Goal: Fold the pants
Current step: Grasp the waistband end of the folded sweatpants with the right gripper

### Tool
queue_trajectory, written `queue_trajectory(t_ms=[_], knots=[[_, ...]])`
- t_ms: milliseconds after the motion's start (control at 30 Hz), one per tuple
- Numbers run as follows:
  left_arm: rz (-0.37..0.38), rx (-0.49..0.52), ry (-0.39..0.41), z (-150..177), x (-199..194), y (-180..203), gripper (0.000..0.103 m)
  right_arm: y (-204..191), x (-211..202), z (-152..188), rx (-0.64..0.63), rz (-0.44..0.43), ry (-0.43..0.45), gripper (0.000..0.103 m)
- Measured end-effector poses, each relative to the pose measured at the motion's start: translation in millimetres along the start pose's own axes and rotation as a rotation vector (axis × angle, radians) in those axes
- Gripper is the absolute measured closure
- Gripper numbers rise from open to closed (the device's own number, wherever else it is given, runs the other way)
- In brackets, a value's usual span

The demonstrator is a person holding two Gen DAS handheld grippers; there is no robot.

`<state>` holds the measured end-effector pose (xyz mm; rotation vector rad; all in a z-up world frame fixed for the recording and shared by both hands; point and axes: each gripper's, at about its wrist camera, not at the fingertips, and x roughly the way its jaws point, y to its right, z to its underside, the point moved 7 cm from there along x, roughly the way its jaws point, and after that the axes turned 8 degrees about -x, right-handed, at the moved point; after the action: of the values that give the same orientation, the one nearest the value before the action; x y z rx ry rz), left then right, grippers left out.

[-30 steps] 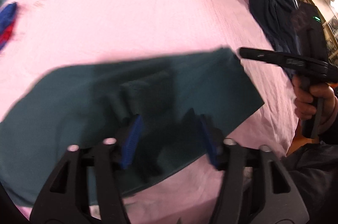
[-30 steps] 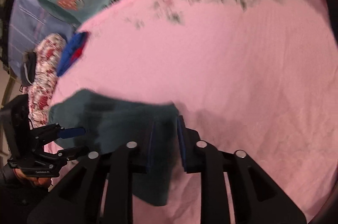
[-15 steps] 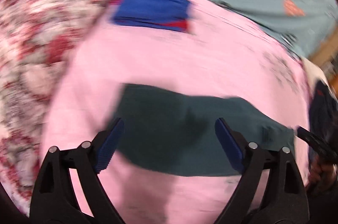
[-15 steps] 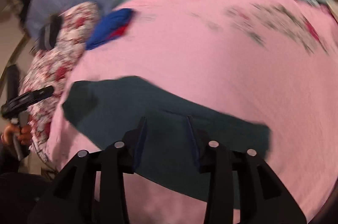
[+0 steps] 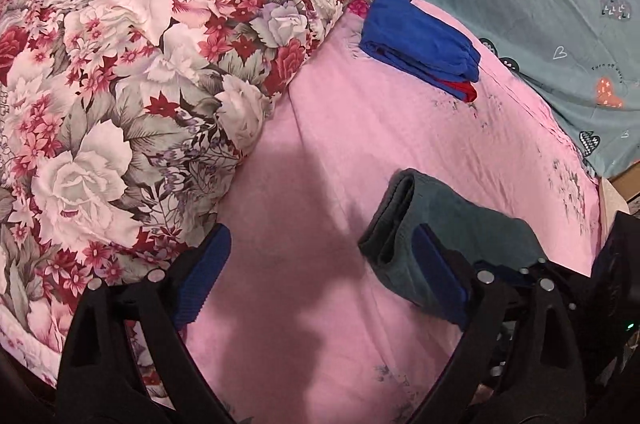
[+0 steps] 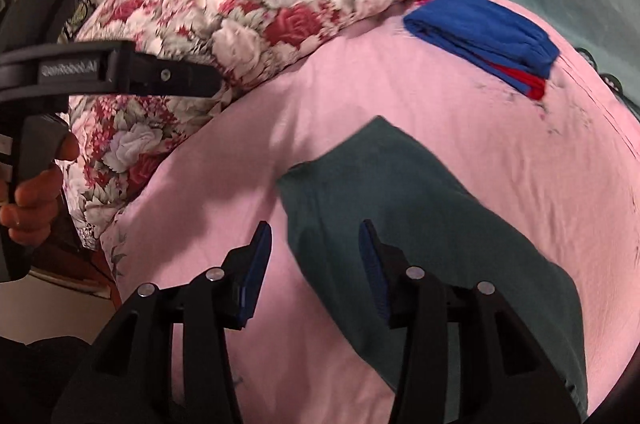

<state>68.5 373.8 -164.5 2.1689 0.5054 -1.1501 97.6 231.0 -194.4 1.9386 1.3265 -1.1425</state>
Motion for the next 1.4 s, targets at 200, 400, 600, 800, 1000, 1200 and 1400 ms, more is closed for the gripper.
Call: queue_trajectory(t_ms=[200,400,600,800,1000,1200,1400], knots=[[0.03,0.011,-0.039,-7.7,15.9,-9.3,0.01,-10.8,21.8,-4.6,-0.01,0.03,-0.083,0.057],[0.062,0.025,-0.057,-15.4,24.5,-7.9,0.01,-10.6,39.5,-7.3,-0.003,0.055,-0.141,0.057],[0.072,0.055,-0.067,-21.8,31.5,-6.4,0.01,-9.4,52.0,-7.7,0.012,0.063,-0.175,0.057],[0.082,0.044,-0.087,-27.8,38.6,-10.2,0.01,-9.4,65.8,-13.5,0.02,0.049,-0.194,0.057],[0.087,0.049,-0.093,-29.8,42.1,-9.6,0.009,0.0,80.7,-8.1,0.086,-0.015,-0.194,0.057],[0.085,0.048,-0.096,-32.1,45.9,-8.4,0.009,1.0,81.5,-10.7,0.09,-0.029,-0.183,0.057],[0.071,0.056,-0.101,-32.5,48.2,-6.1,0.009,8.6,81.8,-15.6,0.139,-0.045,-0.15,0.058]])
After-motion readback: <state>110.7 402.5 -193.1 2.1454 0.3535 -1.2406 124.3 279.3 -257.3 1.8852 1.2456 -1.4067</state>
